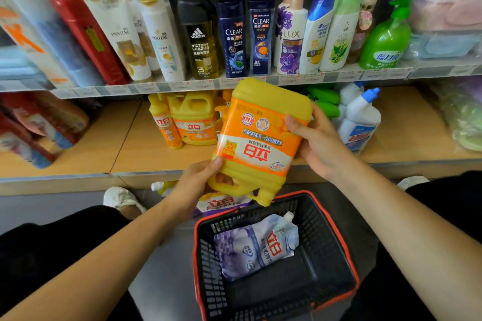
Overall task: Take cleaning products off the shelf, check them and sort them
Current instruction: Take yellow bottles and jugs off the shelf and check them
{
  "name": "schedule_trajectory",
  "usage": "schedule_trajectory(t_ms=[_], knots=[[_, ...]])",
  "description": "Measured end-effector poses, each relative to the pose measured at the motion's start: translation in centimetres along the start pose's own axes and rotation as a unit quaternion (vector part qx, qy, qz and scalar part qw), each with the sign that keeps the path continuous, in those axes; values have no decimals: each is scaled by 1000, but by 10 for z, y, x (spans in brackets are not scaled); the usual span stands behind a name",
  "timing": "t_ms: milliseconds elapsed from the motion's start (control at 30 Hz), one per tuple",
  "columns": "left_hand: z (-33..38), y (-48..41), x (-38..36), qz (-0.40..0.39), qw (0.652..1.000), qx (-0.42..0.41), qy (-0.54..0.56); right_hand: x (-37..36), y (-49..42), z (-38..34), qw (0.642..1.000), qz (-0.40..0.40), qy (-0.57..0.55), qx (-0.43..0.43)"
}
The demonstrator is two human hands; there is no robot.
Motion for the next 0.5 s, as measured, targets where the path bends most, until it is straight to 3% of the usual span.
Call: schedule_trajectory(t_ms=[133, 267, 367, 500], knots=[[17, 23, 47, 87, 992, -66, -55, -18, -18, 28, 994, -69, 36, -72], [26, 51, 92, 170, 979, -116, -6, -36, -30, 70, 977, -138, 78, -146], [35, 68, 115, 199, 967, -158, 2, -56, -32, 113, 960, -175, 118, -184], [39, 86, 126, 213, 964, -153, -45, -84, -30, 174, 938, -212, 196, -191]])
Point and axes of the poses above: each hand's wrist, its own y-axis away from the middle knuckle, its own x-axis out of the back of the hand, z = x × y, the point moved 8 cm from there along -y, towards the middle knuckle, and after that the axes turned 7 degrees about -z, right-handed, at the moved point
